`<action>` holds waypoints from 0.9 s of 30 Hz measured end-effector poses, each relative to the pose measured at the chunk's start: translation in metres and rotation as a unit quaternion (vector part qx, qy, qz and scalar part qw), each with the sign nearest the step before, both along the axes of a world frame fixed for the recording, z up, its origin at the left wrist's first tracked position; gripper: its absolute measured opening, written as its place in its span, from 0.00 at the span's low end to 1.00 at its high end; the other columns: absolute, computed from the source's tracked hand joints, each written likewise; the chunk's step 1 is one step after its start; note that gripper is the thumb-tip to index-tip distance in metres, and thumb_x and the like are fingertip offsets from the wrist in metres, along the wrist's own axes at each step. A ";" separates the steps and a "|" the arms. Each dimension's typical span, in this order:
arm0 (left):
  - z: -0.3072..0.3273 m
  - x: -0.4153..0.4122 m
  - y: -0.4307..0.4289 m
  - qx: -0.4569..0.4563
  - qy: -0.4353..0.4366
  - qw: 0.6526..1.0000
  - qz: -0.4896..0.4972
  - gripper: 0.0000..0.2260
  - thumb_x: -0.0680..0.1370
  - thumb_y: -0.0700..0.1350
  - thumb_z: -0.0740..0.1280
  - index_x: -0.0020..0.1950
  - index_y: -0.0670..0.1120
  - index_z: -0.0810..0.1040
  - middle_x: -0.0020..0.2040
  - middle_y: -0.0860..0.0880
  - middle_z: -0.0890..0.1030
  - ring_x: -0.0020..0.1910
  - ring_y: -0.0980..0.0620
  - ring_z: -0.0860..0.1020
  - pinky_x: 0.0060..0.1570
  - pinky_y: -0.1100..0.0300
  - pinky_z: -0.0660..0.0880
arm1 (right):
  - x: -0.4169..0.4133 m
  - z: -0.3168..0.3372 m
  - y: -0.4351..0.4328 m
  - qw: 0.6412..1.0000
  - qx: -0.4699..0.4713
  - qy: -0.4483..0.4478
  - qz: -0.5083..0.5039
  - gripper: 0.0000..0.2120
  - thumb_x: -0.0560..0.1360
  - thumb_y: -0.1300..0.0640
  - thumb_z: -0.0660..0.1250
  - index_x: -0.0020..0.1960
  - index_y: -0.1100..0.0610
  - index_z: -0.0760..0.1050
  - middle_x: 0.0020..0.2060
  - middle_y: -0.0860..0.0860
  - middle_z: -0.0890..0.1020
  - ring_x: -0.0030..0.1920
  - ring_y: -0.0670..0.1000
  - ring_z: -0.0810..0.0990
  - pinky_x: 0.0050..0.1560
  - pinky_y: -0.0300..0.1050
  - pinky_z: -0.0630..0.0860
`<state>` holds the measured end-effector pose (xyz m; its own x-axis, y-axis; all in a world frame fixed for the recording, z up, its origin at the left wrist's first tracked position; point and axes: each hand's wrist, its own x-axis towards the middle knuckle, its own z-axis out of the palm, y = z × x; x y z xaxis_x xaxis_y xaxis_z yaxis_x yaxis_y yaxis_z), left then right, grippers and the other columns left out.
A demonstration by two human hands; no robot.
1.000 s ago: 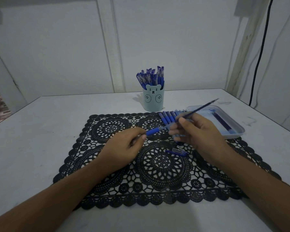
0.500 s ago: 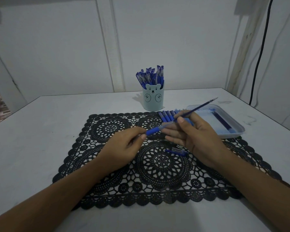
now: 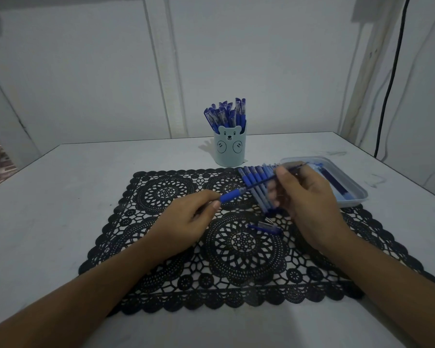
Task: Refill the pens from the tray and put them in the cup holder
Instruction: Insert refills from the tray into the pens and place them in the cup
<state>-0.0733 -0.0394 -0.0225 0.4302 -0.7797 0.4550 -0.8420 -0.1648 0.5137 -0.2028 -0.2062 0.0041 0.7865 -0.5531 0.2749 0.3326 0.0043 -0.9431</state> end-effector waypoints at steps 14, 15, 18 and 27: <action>0.000 0.001 0.000 0.007 0.001 1.000 0.006 0.06 0.77 0.51 0.57 0.49 0.57 0.72 0.31 0.54 0.73 0.31 0.57 0.71 0.30 0.68 0.66 | -0.003 0.001 -0.028 0.794 -0.519 0.316 0.022 0.08 0.76 0.50 0.63 0.51 0.50 0.79 0.42 0.43 0.77 0.39 0.37 0.72 0.37 0.25 0.64; 0.000 0.001 -0.001 0.008 0.000 1.000 0.005 0.06 0.77 0.51 0.57 0.50 0.57 0.72 0.31 0.54 0.74 0.31 0.57 0.71 0.30 0.68 0.66 | -0.003 -0.002 -0.027 0.781 -0.533 0.324 0.034 0.08 0.75 0.50 0.64 0.51 0.50 0.79 0.41 0.42 0.76 0.38 0.36 0.71 0.36 0.25 0.64; 0.000 0.000 -0.001 0.008 -0.001 1.000 0.003 0.06 0.77 0.50 0.57 0.49 0.57 0.72 0.31 0.56 0.73 0.31 0.59 0.71 0.30 0.68 0.66 | -0.001 -0.006 -0.024 0.767 -0.561 0.310 0.022 0.05 0.74 0.51 0.66 0.49 0.50 0.78 0.40 0.41 0.75 0.40 0.38 0.72 0.37 0.26 0.65; -0.001 0.001 -0.001 0.021 -0.009 1.000 0.010 0.08 0.77 0.51 0.57 0.50 0.54 0.74 0.33 0.59 0.74 0.31 0.60 0.71 0.31 0.69 0.65 | -0.003 0.005 -0.017 0.914 -0.379 0.135 -0.046 0.06 0.73 0.57 0.68 0.43 0.46 0.76 0.35 0.42 0.78 0.35 0.36 0.75 0.37 0.24 0.69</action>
<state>-0.0727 -0.0406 -0.0233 0.4384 -0.7892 0.4301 -0.8474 -0.2034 0.4905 -0.2058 -0.2231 0.0088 0.8422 -0.3511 0.4093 0.0537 -0.7006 -0.7115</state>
